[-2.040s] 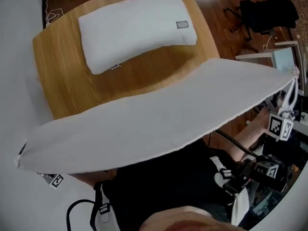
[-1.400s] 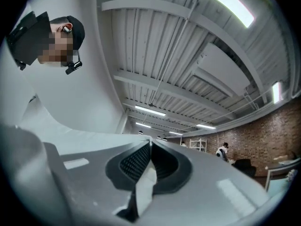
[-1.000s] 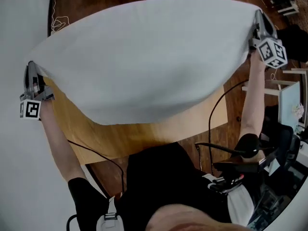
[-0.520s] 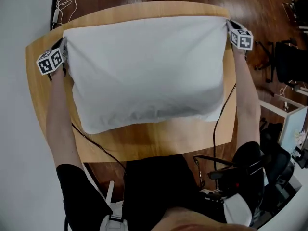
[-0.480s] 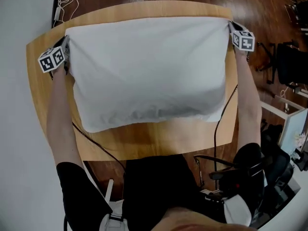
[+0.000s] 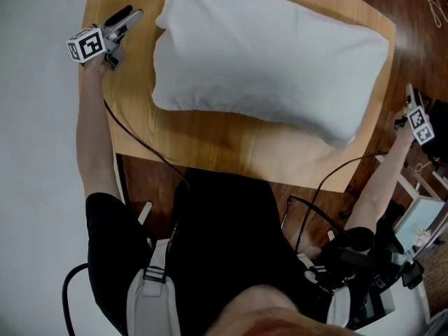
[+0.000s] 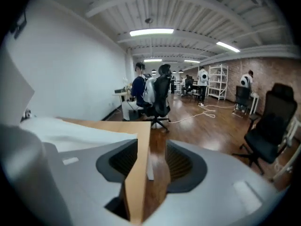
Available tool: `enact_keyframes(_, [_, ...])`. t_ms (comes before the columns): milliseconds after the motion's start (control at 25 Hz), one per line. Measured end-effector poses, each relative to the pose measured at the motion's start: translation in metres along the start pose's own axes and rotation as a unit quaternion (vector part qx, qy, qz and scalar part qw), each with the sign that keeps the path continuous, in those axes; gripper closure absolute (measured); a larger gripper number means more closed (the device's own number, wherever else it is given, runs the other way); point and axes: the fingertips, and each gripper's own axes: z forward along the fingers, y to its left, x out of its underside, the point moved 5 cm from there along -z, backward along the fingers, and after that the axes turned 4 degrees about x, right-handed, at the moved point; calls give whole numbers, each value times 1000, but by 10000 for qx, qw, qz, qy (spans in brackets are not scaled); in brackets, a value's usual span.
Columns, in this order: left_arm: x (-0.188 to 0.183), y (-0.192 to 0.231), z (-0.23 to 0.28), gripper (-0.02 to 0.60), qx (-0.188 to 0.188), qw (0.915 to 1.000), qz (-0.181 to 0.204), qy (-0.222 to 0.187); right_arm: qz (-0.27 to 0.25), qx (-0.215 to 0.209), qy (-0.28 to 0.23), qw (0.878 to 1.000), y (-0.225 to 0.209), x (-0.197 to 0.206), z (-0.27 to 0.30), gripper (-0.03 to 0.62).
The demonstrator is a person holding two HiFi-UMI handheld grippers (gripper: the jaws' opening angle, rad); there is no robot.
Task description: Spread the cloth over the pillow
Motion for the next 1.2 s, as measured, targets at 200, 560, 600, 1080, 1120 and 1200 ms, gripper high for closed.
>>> enact_keyframes(200, [182, -142, -49, 261, 1135, 9753, 702, 1759, 220, -1328, 326, 9904, 60, 86, -187, 352])
enact_keyframes(560, [217, -133, -112, 567, 241, 9816, 963, 1631, -490, -1862, 1154, 9745, 193, 174, -271, 253])
enact_keyframes(600, [204, -132, -116, 571, 281, 9817, 944, 1633, -564, -1799, 1187, 9749, 195, 168, -278, 261])
enact_keyframes(1080, [241, -172, -88, 571, -53, 9821, 623, 1779, -2929, -2228, 2349, 8997, 205, 202, -218, 535])
enact_keyframes(1120, [235, -179, -91, 571, -82, 9812, 728, 1785, -3089, -2332, 2411, 8900, 205, 198, -222, 580])
enact_keyframes(1200, [209, -194, -106, 571, -184, 9792, 1067, 1715, -3400, -2352, 2287, 8813, 214, 166, -248, 582])
